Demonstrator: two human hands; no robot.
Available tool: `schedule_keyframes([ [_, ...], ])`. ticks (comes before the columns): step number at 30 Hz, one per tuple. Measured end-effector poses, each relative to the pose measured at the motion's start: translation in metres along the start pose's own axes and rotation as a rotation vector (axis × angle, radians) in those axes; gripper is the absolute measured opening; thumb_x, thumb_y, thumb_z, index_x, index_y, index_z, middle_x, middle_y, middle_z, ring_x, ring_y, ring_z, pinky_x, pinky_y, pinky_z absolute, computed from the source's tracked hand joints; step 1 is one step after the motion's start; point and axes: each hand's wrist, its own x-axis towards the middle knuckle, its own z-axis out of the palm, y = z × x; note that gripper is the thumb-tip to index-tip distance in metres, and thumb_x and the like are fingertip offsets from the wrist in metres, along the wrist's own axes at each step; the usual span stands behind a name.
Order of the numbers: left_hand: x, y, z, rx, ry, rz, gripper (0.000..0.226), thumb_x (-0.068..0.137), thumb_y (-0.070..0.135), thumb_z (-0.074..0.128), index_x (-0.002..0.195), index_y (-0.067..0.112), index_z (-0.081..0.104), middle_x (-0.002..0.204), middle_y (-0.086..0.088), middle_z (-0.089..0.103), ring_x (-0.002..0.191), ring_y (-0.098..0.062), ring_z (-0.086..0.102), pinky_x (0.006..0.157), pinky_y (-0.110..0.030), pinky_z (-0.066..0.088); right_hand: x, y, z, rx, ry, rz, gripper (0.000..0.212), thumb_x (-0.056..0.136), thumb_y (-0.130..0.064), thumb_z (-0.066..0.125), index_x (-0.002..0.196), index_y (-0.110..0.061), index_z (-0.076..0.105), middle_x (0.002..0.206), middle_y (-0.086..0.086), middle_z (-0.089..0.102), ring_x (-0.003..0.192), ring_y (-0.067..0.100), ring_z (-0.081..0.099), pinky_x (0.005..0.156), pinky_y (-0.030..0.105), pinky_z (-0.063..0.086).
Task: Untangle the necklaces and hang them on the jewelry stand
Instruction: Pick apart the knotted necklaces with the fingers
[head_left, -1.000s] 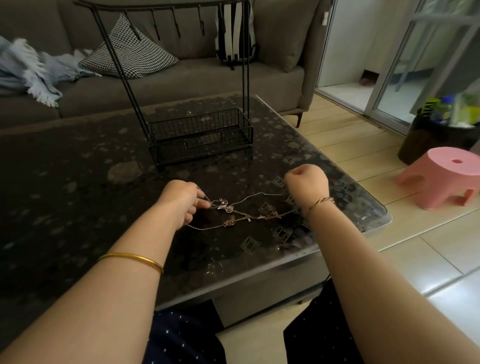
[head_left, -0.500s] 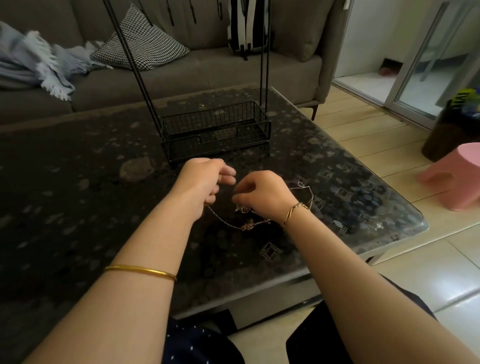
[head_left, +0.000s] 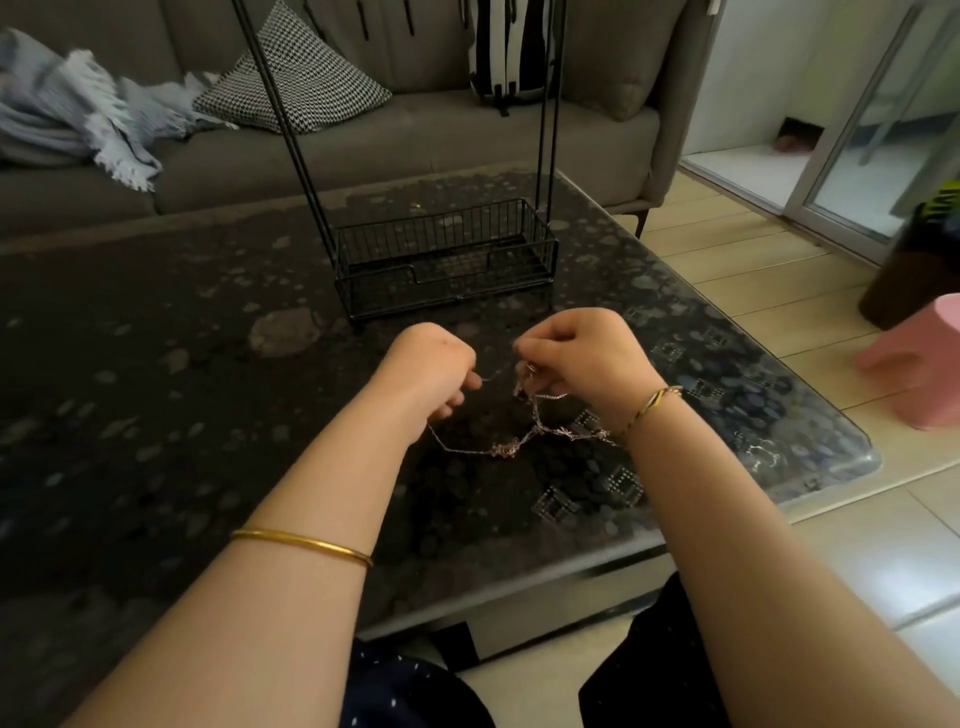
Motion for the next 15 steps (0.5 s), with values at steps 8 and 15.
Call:
schedule_keyframes([
  [8,-0.007,0.001,0.007,-0.098,-0.206,0.083,0.018,0.092,0.008,0.056,0.091,0.024,0.064,0.098,-0.002,0.065,0.082,-0.012,0.061,0.064,-0.025,0.047,-0.009,-0.003,-0.011,0.155,-0.020,0.001,0.007,0.088,-0.009,0.063,0.083,-0.011,0.068,0.075,0.006,0.069,0.051,0.006,0.058,0.045,0.013,0.043],
  [15,-0.008,-0.001,0.012,-0.115,-0.258,0.108,0.007,0.088,0.016,0.067,0.083,0.021,0.068,0.087,0.001,0.067,0.073,-0.008,0.059,0.058,-0.022,0.042,-0.010,-0.002,-0.013,0.223,-0.049,-0.017,0.013,0.089,-0.006,0.061,0.082,-0.011,0.070,0.064,0.000,0.062,0.049,0.005,0.052,0.052,0.018,0.043],
])
